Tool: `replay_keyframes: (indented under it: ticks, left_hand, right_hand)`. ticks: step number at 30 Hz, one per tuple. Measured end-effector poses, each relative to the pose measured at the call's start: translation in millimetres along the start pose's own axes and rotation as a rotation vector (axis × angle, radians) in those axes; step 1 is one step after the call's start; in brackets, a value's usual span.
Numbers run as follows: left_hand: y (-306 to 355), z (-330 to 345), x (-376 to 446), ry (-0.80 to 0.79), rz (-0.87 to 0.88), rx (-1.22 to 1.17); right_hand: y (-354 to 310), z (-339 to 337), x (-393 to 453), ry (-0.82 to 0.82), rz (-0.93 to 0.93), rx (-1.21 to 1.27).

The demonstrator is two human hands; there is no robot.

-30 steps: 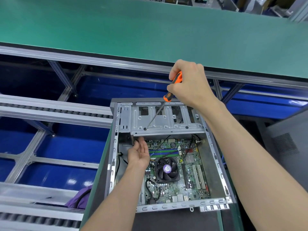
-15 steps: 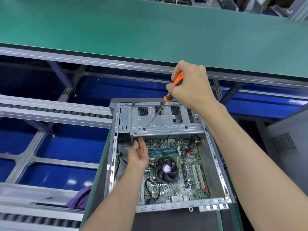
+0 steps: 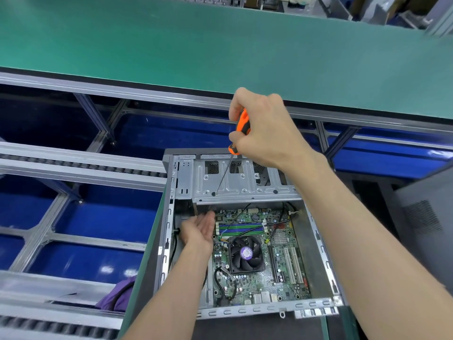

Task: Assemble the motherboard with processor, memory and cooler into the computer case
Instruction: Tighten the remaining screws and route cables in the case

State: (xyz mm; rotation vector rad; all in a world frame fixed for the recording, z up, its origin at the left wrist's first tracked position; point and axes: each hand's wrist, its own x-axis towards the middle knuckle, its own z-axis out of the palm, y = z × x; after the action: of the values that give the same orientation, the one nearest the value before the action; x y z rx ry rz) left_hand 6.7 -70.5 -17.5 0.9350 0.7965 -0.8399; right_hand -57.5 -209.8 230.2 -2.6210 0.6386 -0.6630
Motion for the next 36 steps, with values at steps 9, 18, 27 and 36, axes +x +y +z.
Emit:
replay_keyframes:
  ticks: [9,18,27,36]
  left_hand:
    - [-7.6,-1.0,18.0,0.177,0.310,0.685]
    - [-16.3,1.1,11.0,-0.037,0.350,0.757]
    - [-18.6,3.0,19.4,-0.038,0.281,0.654]
    - [-20.9,-3.4,25.7,-0.006,0.538,1.019]
  right_hand:
    - [-29.5,23.7,3.2,-0.202,-0.113,-0.147]
    - [-33.3,32.7,4.6,-0.236,-0.095,-0.152]
    - [-30.3,32.8,3.9,-0.213,-0.080,-0.132]
    - [-32.9,36.7,2.8,-0.217,-0.115,-0.139]
